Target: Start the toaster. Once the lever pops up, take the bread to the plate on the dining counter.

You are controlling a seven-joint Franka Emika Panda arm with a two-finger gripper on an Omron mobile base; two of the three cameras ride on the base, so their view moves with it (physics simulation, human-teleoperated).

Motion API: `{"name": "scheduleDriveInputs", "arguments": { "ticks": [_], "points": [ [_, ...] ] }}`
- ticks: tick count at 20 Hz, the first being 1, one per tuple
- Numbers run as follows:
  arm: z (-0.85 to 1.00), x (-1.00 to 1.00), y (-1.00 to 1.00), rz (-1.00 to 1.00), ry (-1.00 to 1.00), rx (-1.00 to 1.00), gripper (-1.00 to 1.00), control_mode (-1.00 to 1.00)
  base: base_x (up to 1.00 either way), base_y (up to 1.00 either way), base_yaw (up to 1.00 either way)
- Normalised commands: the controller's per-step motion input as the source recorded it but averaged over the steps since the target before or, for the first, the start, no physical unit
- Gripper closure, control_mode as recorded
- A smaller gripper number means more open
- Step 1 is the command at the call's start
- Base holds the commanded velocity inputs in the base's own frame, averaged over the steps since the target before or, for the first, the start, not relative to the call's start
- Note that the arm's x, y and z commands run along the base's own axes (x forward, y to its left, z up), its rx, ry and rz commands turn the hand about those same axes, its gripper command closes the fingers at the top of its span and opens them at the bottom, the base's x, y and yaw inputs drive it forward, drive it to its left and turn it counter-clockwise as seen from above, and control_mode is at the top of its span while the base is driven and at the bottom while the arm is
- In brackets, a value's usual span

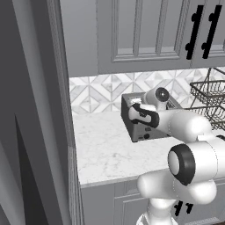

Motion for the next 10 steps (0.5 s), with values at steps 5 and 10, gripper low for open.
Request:
{"name": "scheduleDriveInputs", "arguments": {
  "ticks": [5, 10],
  "points": [
    [0.00, 0.00, 0.00, 0.00, 0.00, 0.00, -1.00, -1.00, 0.00, 0.00, 0.00],
    [0.00, 0.00, 0.00, 0.00, 0.00, 0.00, -1.00, -1.00, 0.00, 0.00, 0.00]
  ]
}}
